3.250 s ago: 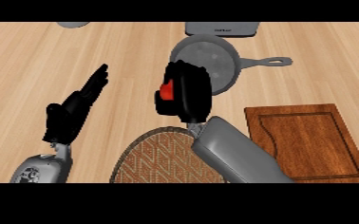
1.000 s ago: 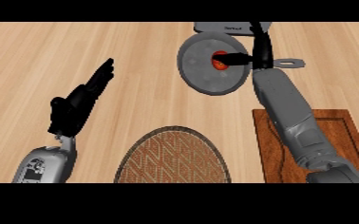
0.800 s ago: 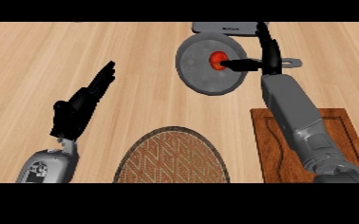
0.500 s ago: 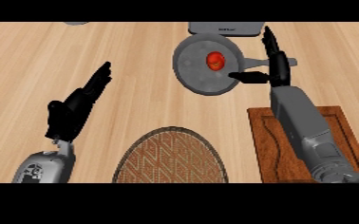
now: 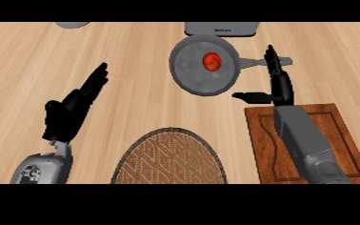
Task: Pick the tomato from the cutting board and place it in the pan
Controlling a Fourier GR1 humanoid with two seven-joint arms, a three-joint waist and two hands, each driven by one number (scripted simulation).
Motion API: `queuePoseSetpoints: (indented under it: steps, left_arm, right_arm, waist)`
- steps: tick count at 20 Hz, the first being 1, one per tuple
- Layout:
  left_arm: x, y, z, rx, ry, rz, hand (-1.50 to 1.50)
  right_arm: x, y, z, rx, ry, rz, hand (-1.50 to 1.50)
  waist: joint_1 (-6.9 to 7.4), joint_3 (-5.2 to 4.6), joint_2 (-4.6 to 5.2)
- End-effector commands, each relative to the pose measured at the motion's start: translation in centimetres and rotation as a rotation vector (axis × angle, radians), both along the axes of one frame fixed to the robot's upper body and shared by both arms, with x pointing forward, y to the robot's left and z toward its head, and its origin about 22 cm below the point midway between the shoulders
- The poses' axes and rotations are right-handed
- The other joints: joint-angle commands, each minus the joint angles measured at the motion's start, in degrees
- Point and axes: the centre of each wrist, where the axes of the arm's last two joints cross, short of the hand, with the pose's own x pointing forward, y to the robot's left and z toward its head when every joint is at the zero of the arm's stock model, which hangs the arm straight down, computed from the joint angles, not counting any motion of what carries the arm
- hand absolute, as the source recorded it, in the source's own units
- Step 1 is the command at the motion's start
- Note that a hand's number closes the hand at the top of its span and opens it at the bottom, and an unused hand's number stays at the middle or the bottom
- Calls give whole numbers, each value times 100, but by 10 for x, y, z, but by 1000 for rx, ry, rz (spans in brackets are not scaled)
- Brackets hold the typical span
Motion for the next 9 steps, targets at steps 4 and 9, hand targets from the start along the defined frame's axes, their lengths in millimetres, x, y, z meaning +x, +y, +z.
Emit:
queuePoseSetpoints:
  steps: [4, 9]
  left_arm:
    - [-1, -1, 2, -11, 4, 14, 0]
    - [-10, 3, -17, -17, 1, 10, 0]
  right_arm:
    - [-29, 25, -31, -3, -9, 22, -150]
    - [-60, 6, -46, -30, -13, -9, -150]
  waist:
    - [-49, -4, -24]
    - [-105, -7, -39]
